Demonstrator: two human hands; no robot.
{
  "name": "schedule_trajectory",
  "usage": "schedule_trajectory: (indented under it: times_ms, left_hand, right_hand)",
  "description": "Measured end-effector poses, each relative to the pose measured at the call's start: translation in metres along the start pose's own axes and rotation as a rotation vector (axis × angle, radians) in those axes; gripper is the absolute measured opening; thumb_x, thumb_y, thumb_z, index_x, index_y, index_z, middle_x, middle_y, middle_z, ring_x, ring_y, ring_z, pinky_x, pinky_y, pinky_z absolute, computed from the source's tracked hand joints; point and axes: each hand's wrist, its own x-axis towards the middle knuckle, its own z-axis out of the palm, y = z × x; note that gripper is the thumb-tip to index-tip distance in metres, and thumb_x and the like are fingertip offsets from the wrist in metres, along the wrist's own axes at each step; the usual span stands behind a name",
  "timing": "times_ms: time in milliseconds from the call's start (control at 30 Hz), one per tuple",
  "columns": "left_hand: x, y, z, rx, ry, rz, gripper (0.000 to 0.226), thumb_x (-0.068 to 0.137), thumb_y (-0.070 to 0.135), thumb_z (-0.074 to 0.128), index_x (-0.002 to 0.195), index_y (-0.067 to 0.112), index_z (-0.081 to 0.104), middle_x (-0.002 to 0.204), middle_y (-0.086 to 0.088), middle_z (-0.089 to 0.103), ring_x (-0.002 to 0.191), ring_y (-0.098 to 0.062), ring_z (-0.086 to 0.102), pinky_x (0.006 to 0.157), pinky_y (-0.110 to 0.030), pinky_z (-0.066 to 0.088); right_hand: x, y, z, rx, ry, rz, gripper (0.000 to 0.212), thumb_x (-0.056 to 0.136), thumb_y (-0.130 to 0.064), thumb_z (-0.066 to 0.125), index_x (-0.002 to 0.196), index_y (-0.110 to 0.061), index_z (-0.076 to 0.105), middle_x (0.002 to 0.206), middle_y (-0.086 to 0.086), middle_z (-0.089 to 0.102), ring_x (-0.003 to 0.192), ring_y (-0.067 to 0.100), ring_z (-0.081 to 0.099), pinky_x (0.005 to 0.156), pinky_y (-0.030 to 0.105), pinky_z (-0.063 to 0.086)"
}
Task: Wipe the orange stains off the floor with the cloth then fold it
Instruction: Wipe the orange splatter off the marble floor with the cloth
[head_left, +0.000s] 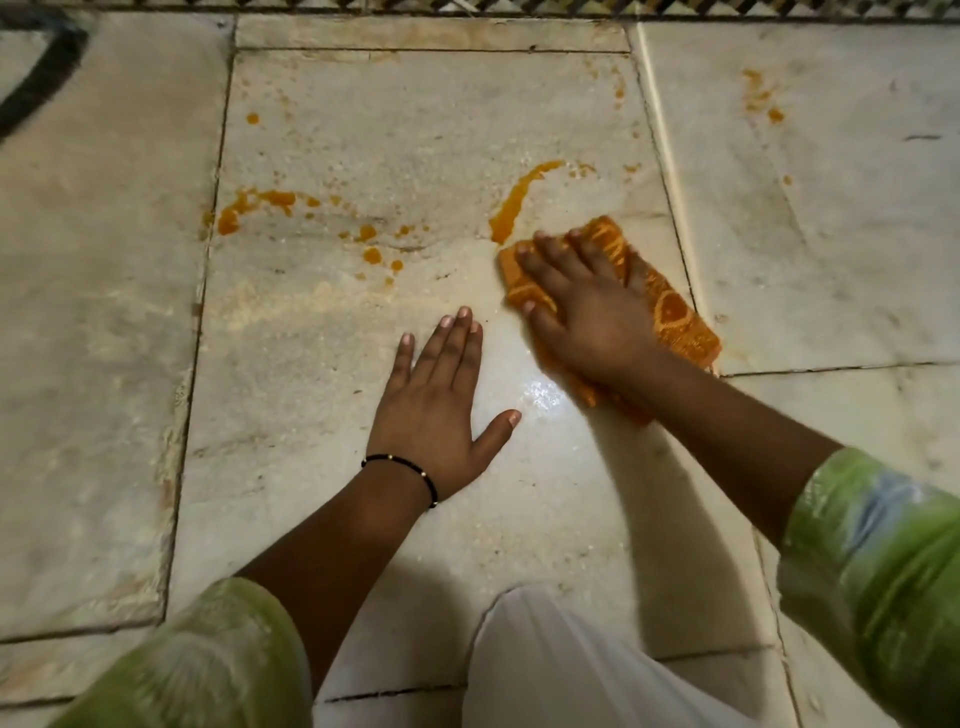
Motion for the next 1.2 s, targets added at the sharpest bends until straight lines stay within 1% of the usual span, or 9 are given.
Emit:
schedule_trajectory:
  times_ms: [167, 300, 400, 533, 667, 767, 933, 1067, 1200]
  left_hand:
    - [0.0, 0.0, 0.0, -0.007, 0.018, 0.016, 0.084, 0.089, 0.066, 0.016, 0.151, 0.01, 0.008, 0.159, -0.006, 0.004, 0.145, -0.018, 0.001, 0.117, -0.043, 0.0]
    - [0.0, 0.0, 0.001, -0.012, 0.029, 0.006, 0.083, 0.089, 0.065, 0.016, 0.15, 0.009, 0.008, 0.159, -0.006, 0.003, 0.145, -0.017, -0.001, 0.117, -0.044, 0.0]
    - [0.0, 0.0, 0.002, -0.002, 0.024, 0.004, 0.084, 0.089, 0.065, 0.014, 0.15, 0.009, 0.006, 0.159, -0.006, 0.001, 0.145, -0.017, -0.003, 0.117, -0.044, -0.002]
    - [0.0, 0.001, 0.002, 0.008, 0.021, 0.002, 0.084, 0.089, 0.065, 0.014, 0.15, 0.009, 0.007, 0.159, -0.006, 0.002, 0.146, -0.017, -0.002, 0.117, -0.044, -0.003]
    - [0.0, 0.002, 0.001, 0.006, 0.011, -0.008, 0.084, 0.089, 0.066, 0.015, 0.151, 0.009, 0.008, 0.159, -0.007, 0.002, 0.146, -0.018, -0.001, 0.117, -0.045, 0.0]
    - [0.0, 0.002, 0.001, -0.003, 0.009, 0.001, 0.084, 0.089, 0.066, 0.016, 0.15, 0.009, 0.008, 0.159, -0.007, 0.002, 0.146, -0.018, 0.0, 0.117, -0.044, 0.0]
    - [0.0, 0.003, 0.001, -0.007, 0.017, -0.009, 0.084, 0.09, 0.065, 0.016, 0.15, 0.008, 0.007, 0.159, -0.007, 0.001, 0.146, -0.018, -0.002, 0.117, -0.044, -0.002]
    - [0.0, 0.003, 0.0, 0.0, 0.007, -0.01, 0.084, 0.09, 0.065, 0.015, 0.15, 0.008, 0.005, 0.159, -0.006, -0.001, 0.146, -0.018, -0.003, 0.117, -0.045, -0.001]
    - [0.001, 0.002, -0.004, -0.015, -0.021, -0.018, 0.085, 0.088, 0.065, 0.015, 0.151, 0.009, 0.007, 0.159, -0.007, 0.001, 0.146, -0.018, -0.001, 0.117, -0.043, -0.002]
  right_hand:
    - [-0.088, 0.017, 0.007, 0.002, -0.026, -0.17, 0.059, 0.094, -0.059, 0.022, 0.15, -0.044, 0.014, 0.159, -0.016, 0.007, 0.148, 0.012, -0.001, 0.115, 0.049, -0.004]
    - [-0.11, 0.078, -0.004, 0.102, 0.033, 0.034, 0.061, 0.09, -0.065, 0.026, 0.147, -0.044, 0.023, 0.158, -0.009, 0.018, 0.147, 0.018, 0.012, 0.115, 0.055, 0.01]
    - [-0.07, 0.1, -0.012, 0.041, 0.051, 0.178, 0.063, 0.088, -0.068, 0.021, 0.147, -0.048, 0.018, 0.16, -0.006, 0.013, 0.147, 0.023, 0.008, 0.114, 0.06, 0.007]
    - [-0.014, 0.07, -0.013, 0.026, 0.022, 0.188, 0.066, 0.086, -0.067, 0.018, 0.148, -0.045, 0.019, 0.161, -0.006, 0.013, 0.147, 0.026, 0.005, 0.112, 0.062, 0.003]
    - [-0.036, 0.018, -0.002, -0.029, -0.042, -0.074, 0.065, 0.09, -0.064, 0.014, 0.151, -0.043, 0.011, 0.161, -0.008, 0.008, 0.148, 0.023, 0.0, 0.114, 0.06, 0.002]
    - [-0.085, 0.026, 0.003, -0.031, -0.068, -0.208, 0.06, 0.092, -0.064, 0.018, 0.149, -0.047, 0.012, 0.161, -0.011, 0.009, 0.148, 0.019, 0.001, 0.115, 0.054, 0.003]
    - [-0.1, 0.09, -0.008, 0.035, -0.018, -0.017, 0.06, 0.09, -0.067, 0.02, 0.147, -0.048, 0.021, 0.159, -0.011, 0.018, 0.146, 0.025, 0.014, 0.111, 0.058, 0.017]
    - [-0.034, 0.078, -0.017, 0.045, 0.042, 0.191, 0.069, 0.084, -0.069, 0.016, 0.147, -0.044, 0.026, 0.159, -0.006, 0.019, 0.143, 0.032, 0.012, 0.111, 0.057, 0.013]
    - [0.006, 0.007, -0.01, -0.009, -0.048, -0.032, 0.073, 0.082, -0.07, 0.014, 0.149, -0.042, 0.022, 0.16, -0.006, 0.015, 0.146, 0.029, 0.006, 0.114, 0.057, 0.007]
